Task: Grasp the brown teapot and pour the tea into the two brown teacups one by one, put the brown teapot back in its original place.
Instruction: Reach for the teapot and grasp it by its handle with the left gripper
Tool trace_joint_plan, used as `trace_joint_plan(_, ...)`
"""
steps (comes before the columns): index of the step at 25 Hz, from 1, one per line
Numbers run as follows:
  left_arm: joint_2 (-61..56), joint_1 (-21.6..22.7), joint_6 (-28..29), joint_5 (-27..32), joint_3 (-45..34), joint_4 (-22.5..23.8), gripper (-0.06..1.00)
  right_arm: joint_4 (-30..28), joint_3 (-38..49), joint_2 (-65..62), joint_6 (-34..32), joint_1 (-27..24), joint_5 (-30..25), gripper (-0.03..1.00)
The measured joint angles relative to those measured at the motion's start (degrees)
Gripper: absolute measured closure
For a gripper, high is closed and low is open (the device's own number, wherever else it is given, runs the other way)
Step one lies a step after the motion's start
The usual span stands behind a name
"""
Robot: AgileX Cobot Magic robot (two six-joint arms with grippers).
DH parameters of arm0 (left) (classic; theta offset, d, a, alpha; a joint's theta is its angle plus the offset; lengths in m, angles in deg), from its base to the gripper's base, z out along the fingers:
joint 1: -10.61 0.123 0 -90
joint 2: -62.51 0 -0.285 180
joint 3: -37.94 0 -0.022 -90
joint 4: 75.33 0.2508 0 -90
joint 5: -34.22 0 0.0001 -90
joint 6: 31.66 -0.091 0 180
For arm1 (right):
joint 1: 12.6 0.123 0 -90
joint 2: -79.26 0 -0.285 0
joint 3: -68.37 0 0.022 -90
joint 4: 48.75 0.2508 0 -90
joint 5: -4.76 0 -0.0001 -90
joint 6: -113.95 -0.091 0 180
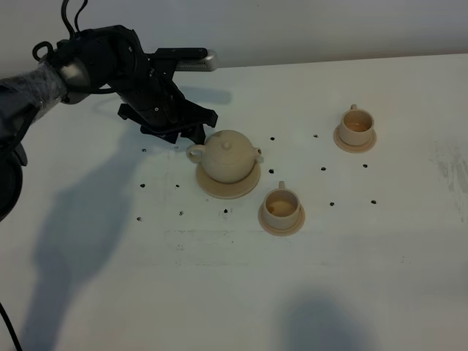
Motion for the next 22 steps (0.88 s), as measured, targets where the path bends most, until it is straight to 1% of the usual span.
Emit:
trace_joint_plan(5,-0.02,0.00,0.00,1.55,0.00,-0.13,0.45,0.00,0.00,0.00,0.00,0.00,0.00,0.50)
trace_joint_plan(12,-0.02,0.38,-0.07,4.27,0.00,-2.09,0.45,0.00,0.00,0.00,0.00,0.00,0.00,0.50)
trace_joint_plan(22,0.58,0.58,-0.51,7.55,0.00,-2.01,0.45,0.00,0.00,0.00,0.00,0.00,0.00,0.50)
